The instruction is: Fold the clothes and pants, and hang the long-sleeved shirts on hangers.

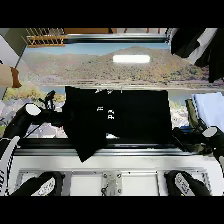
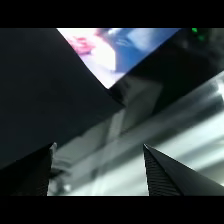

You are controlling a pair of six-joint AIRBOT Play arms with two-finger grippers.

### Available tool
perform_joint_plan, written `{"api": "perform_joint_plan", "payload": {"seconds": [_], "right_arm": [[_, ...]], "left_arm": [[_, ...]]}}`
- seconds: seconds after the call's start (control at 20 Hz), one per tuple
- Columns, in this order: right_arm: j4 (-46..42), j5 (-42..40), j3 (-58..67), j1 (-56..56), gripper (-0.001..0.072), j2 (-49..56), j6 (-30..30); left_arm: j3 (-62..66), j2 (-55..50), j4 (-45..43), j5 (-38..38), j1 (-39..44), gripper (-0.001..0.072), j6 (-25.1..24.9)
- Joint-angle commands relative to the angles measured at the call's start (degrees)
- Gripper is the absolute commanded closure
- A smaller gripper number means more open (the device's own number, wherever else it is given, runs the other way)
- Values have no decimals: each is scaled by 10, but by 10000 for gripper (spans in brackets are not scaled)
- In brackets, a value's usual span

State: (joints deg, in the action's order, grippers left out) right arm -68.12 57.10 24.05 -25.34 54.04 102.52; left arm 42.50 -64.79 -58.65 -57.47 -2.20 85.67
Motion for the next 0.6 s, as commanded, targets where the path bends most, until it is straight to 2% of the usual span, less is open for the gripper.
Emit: {"api": "perform_joint_plan", "payload": {"seconds": [0.0,0.35,0.4,0.45,0.5,0.55], "right_arm": [[39,-72,-24,28,118,11,8],[39,-137,-24,97,144,26,8],[39,-141,-24,98,367,26,8],[38,-144,-24,98,559,25,8],[38,-147,-23,97,609,25,8],[38,-146,-23,97,615,24,8]], "left_arm": [[-10,6,-1,11,16,213,1],[-10,6,-1,11,16,213,1],[-10,6,-1,9,13,214,1],[-10,6,-2,5,8,213,1],[-10,7,-2,-5,-3,214,3],[-10,7,-3,-19,-17,214,3]]}}
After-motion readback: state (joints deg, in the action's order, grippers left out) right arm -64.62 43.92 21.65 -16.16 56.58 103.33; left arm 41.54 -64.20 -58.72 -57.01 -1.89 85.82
